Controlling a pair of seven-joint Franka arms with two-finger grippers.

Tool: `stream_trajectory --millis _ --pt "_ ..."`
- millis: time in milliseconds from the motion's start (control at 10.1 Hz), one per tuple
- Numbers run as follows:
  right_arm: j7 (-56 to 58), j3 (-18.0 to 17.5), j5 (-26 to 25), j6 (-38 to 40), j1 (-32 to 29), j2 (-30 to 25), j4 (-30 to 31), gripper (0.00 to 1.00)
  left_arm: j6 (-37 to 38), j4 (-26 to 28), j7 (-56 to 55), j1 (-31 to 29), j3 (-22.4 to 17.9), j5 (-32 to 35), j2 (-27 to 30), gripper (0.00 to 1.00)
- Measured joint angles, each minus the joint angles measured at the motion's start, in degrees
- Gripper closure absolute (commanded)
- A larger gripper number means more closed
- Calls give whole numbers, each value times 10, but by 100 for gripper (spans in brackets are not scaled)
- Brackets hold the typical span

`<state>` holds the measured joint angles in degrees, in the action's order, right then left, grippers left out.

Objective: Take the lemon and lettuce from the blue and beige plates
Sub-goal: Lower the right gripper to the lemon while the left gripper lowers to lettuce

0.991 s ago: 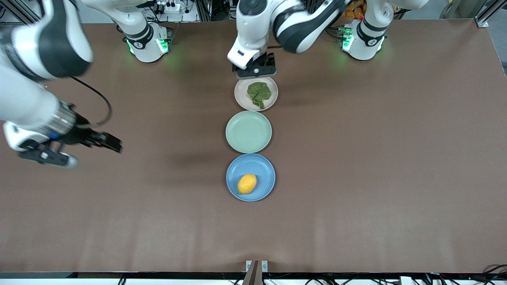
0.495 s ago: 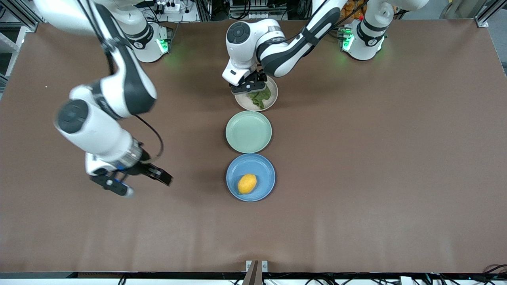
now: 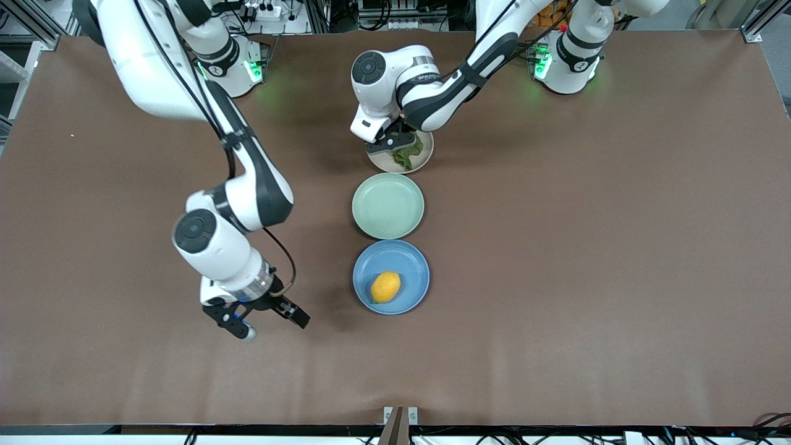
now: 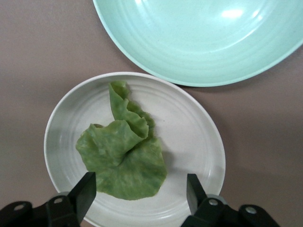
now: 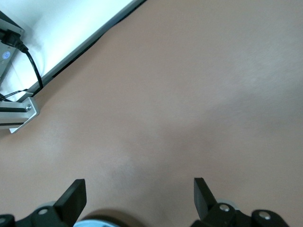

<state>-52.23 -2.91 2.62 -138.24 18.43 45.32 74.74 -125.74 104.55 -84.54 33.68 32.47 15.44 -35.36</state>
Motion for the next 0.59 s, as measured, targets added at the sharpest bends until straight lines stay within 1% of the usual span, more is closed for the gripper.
stream_trajectory --millis 99,297,595 --pt "-28 2 0 -5 15 21 -21 0 -5 0 -9 -1 -1 0 -7 21" --pt "-73 12 0 -5 53 46 -56 0 -15 0 -21 -2 -3 0 -18 22" --pt "-129 13 1 -4 85 58 -63 0 -32 0 -33 -2 -9 0 -33 24"
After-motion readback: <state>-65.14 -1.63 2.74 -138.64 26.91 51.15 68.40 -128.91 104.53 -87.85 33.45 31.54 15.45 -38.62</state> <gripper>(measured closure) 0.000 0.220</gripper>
